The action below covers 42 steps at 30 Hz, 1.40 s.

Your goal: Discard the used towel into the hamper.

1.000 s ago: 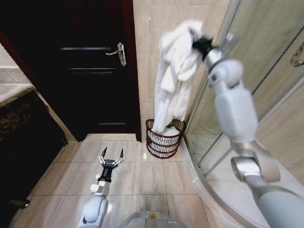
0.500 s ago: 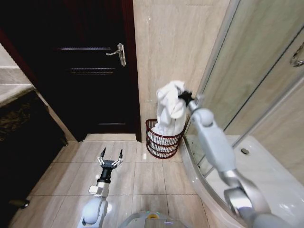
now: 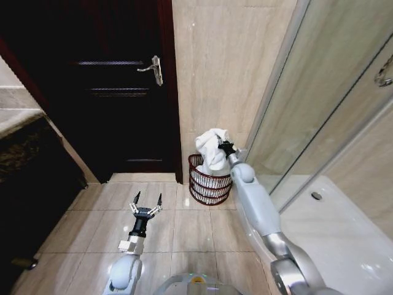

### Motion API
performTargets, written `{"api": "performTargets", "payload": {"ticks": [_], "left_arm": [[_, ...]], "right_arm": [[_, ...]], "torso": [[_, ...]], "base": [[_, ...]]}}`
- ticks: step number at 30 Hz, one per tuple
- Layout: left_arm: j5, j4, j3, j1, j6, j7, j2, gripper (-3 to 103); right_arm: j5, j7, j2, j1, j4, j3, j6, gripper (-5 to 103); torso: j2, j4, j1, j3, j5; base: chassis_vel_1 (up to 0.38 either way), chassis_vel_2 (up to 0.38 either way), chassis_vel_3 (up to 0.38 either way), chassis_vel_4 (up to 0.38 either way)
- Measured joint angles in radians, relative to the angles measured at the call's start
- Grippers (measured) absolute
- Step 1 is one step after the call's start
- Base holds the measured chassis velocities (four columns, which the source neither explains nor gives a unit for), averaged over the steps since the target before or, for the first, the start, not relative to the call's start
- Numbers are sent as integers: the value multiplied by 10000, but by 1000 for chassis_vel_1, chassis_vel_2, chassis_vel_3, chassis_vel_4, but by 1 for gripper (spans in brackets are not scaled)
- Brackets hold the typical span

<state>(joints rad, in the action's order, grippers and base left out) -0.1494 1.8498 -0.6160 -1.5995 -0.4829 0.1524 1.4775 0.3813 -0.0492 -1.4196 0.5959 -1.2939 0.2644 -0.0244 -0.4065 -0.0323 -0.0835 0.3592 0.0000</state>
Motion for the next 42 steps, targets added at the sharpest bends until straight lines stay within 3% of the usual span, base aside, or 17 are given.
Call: {"api": "performTargets", "payload": {"ticks": [8, 12, 15, 22, 25, 33, 37, 42], "left_arm": [[65, 164, 75, -9, 5, -20, 61, 100], [203, 164, 130, -42, -9, -25, 219, 100], [254, 264, 107, -95, -16, -24, 345, 100], [255, 464, -14, -211, -16, -43, 350, 100], [253, 509, -76, -307, -15, -58, 377, 100], [237, 637, -109, -366, 71, -188, 378, 100], [213, 698, -123, -340, 136, -206, 349, 100], [210, 649, -125, -311, 137, -207, 322, 100]], "right_arm": [[-325, -33, 136, 456, 635, 523, -322, 9], [-455, -66, 195, 508, 1121, 653, -906, 9], [-599, -198, 233, 413, 1653, 773, -1722, 9], [-788, -87, 188, -120, 2266, 825, -2726, 9], [-559, 26, 207, -287, 2032, 736, -4066, 9], [-526, -17, 159, -682, 2571, 953, -4845, 9], [91, -51, 392, -736, 1995, 1035, -6397, 9], [134, -226, 524, -642, 1612, 1100, -6852, 7]], "torso": [[0, 5, 0, -1, 0], [0, 3, 0, 0, 1], [0, 4, 0, 0, 3], [0, 2, 0, 0, 2], [0, 2, 0, -1, 0], [0, 1, 0, 0, 0], [0, 5, 0, 0, 0], [0, 4, 0, 0, 1]], "base": [[0, 0, 0, 0], [0, 0, 0, 0], [0, 0, 0, 0], [0, 0, 0, 0], [0, 0, 0, 0], [0, 0, 0, 0], [0, 0, 0, 0], [0, 0, 0, 0]]}}
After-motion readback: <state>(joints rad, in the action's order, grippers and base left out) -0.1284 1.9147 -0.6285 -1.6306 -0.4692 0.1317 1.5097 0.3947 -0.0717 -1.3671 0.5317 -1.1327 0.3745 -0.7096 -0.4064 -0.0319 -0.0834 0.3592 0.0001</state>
